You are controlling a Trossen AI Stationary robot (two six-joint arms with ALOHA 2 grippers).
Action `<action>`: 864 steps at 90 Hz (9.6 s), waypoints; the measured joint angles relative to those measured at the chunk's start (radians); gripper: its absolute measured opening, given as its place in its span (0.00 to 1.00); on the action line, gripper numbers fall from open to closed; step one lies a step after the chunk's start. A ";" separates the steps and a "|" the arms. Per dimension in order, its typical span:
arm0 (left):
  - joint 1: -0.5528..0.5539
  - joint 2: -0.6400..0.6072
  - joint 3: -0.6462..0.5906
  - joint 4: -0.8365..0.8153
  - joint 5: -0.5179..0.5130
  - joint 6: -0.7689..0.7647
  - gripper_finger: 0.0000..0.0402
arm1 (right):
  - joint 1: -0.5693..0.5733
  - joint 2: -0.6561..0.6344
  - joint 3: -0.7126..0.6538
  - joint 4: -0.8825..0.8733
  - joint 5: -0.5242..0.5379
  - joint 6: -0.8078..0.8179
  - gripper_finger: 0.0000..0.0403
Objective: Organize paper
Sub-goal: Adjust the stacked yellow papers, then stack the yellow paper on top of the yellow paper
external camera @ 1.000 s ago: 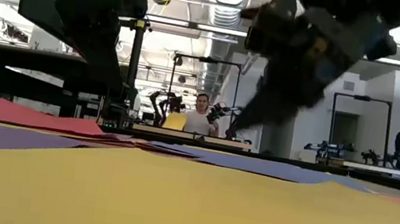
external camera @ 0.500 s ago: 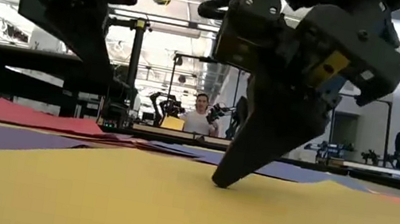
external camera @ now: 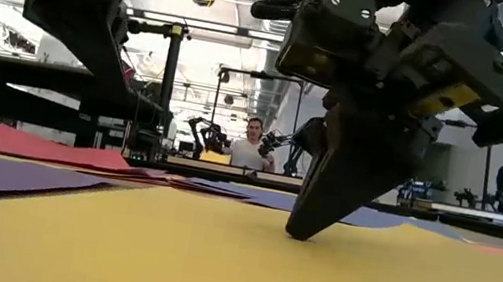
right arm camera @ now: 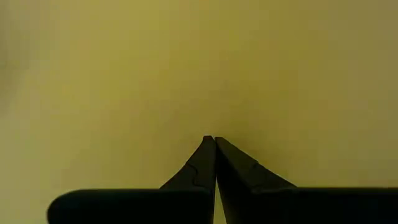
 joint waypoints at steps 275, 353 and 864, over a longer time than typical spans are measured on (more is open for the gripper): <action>0.240 0.183 -0.018 -0.097 0.145 -0.234 0.37 | -0.142 -0.374 -0.324 -0.252 0.455 0.124 0.45; 0.241 0.176 -0.114 -0.083 0.146 -0.309 0.22 | -0.140 -0.374 -0.324 -0.252 0.452 0.126 0.45; 1.130 0.242 0.855 -0.687 0.718 0.639 0.30 | -1.364 -0.448 -0.111 -0.722 -0.164 -0.150 0.00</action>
